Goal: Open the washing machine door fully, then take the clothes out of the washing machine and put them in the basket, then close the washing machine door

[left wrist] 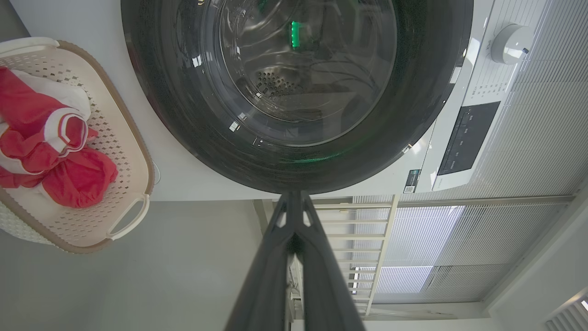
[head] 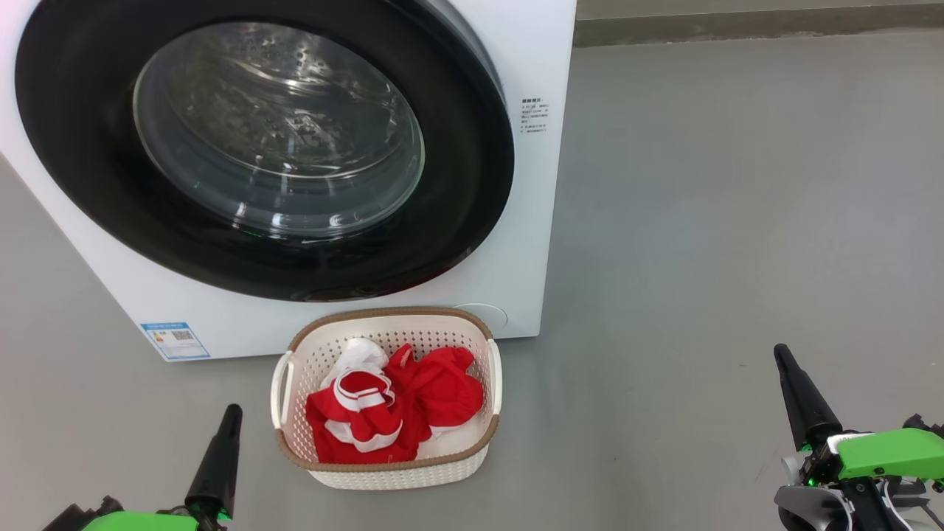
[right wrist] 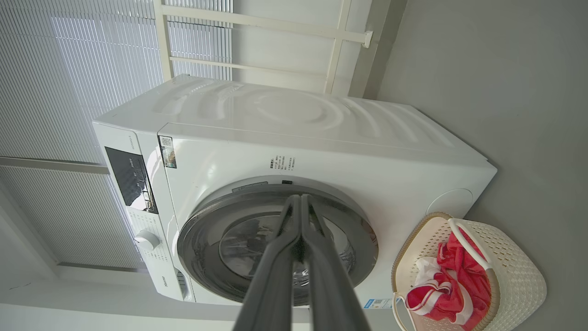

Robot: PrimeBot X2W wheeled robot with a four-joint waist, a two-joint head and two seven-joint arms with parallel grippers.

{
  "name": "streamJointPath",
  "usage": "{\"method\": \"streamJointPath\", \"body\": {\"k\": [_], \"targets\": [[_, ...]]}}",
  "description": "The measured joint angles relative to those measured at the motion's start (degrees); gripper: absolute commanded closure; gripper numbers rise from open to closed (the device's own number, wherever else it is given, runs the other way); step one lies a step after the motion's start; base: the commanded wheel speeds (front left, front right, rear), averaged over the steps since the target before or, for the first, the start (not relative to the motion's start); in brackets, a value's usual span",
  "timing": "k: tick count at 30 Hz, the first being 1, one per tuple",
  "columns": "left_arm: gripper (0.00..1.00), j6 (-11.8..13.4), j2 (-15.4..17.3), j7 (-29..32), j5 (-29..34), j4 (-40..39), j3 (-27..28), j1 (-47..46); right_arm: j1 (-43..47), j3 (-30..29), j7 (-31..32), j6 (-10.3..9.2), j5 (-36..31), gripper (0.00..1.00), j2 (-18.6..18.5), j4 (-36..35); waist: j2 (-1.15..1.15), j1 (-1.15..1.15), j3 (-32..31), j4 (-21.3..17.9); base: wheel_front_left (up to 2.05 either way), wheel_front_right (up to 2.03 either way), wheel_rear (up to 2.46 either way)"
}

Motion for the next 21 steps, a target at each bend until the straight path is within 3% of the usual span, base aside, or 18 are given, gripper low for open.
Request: {"method": "streamJointPath", "body": {"k": [21], "targets": [[1.0, 0.0, 0.0, 0.0, 0.0, 0.0, 0.0, 0.0, 0.0, 0.0, 0.0, 0.0, 0.0, 1.0, 0.0, 0.0, 0.0, 0.0, 0.0, 0.0, 0.0, 0.0, 0.0]]}}
